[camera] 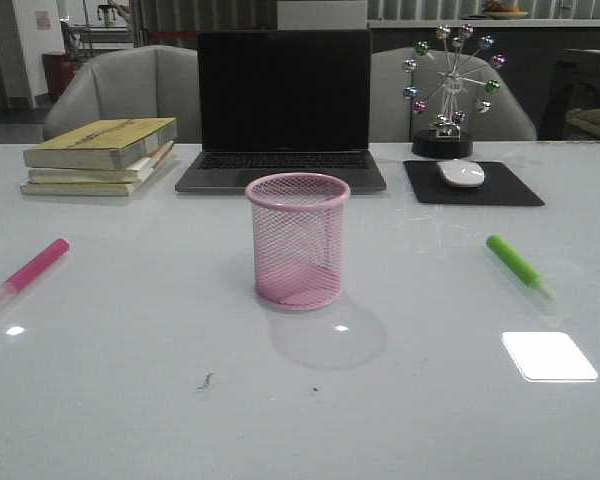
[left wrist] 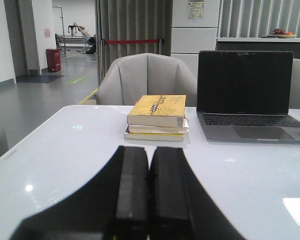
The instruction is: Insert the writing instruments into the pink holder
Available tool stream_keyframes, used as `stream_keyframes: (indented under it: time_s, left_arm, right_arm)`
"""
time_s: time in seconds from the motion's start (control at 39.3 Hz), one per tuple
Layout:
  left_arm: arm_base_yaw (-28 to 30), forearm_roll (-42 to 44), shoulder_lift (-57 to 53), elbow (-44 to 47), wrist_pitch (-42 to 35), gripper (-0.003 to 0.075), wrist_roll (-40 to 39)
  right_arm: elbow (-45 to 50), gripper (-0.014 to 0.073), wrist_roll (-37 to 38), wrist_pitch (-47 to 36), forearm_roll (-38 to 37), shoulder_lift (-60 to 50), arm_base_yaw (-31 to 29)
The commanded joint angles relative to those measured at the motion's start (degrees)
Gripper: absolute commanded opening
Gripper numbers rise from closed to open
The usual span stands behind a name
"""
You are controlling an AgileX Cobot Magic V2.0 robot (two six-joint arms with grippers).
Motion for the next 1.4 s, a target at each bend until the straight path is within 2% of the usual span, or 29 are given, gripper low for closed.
stream_keyframes:
  time_s: [0.0,0.61,0.92,0.99,1.14,1.2,1.3,1.37]
  left_arm:
    - [0.2,0.0,-1.1,0.3,-5.3,0.0092,-0.1]
    - [0.2,-0.2,-1.1,0.3,-5.3,0.0092,-0.1]
    - [0.2,-0.2,-1.1,0.3,-5.6,0.0092,-0.1]
    - [0.2,-0.5,-1.1,0.2,-7.4,0.0092,-0.2]
    - [0.2,-1.7,-1.1,-0.1,-20.4,0.0092,-0.4]
    - [0.2,-1.7,-1.1,-1.0,-21.9,0.0092,-1.7]
    - [-0.1,-1.7,-1.1,-4.2,-21.6,0.0092,-3.9]
    - [-0.3,-1.4,-1.1,-7.4,-21.4,0.0092,-3.9]
  right_arm:
    - [0.1,0.0050,-0.5,-4.9,-0.4,-1.1,-0.1]
    - [0.1,0.0050,-0.5,-5.1,-0.5,-1.1,-0.1]
    - [0.1,0.0050,-0.5,-14.8,-1.3,-1.1,-0.1]
    - [0.1,0.0050,-0.5,-17.7,-1.3,-1.1,-0.1]
    - [0.0,0.0050,-0.2,-27.2,-1.3,-1.1,-0.1]
    - [-0.6,0.0050,0.8,-30.3,-1.3,-1.1,-0.1]
    - [-4.7,0.0050,4.4,-28.9,-1.3,-1.1,-0.1]
    - [-9.5,0.0050,5.6,-24.0,-1.3,-1.1,-0.1]
